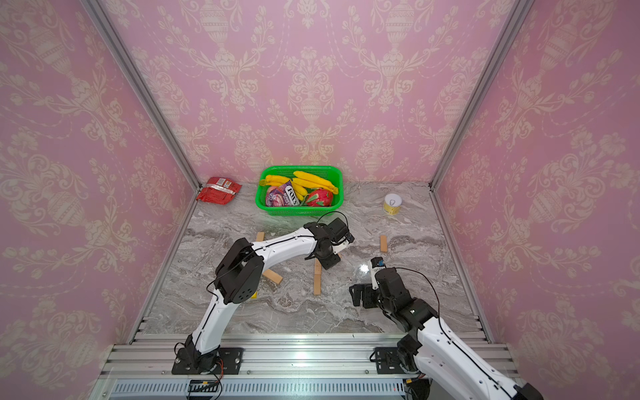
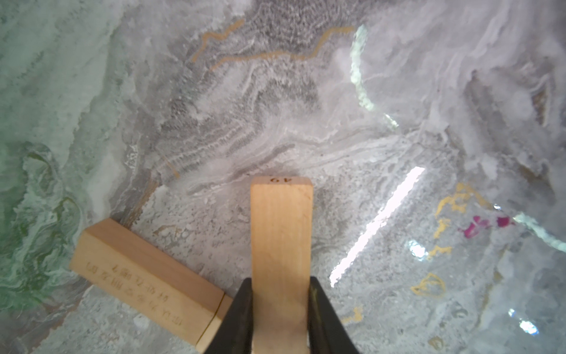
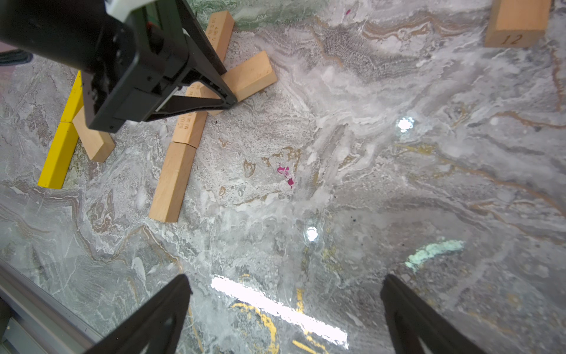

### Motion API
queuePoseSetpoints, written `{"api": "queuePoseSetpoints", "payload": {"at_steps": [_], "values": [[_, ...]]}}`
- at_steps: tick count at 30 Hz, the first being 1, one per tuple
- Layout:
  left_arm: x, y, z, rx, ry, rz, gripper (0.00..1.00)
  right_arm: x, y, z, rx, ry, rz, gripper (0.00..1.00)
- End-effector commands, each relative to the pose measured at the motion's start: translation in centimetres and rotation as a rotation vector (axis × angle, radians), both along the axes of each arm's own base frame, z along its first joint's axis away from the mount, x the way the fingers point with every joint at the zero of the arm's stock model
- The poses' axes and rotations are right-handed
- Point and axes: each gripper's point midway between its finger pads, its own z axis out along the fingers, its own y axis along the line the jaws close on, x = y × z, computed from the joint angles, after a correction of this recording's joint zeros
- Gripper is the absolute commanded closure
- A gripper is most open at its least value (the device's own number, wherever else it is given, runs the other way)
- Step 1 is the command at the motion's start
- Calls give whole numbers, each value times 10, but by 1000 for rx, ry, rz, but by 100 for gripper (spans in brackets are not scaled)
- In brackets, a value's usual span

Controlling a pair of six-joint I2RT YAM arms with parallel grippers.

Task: Assemble the letter k with building blocks
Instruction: Assemble the building block at the center of the board.

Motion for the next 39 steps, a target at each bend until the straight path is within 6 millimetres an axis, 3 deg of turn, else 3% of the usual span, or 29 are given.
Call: {"api": "queuePoseSetpoints", "payload": {"at_steps": [1,23,34,39], "values": [[2,7,16,7,-30,-14,71,1,0,1,18,0,-11,0],[6,10,11,-3,-7,11,69,1,1,2,20,-1,-9,0],[6,10,8,1,0,12,60,1,0,1,19,1,-10,0],[7,7,17,-21,-7,17,59,1,1,2,20,0,-9,0]]}}
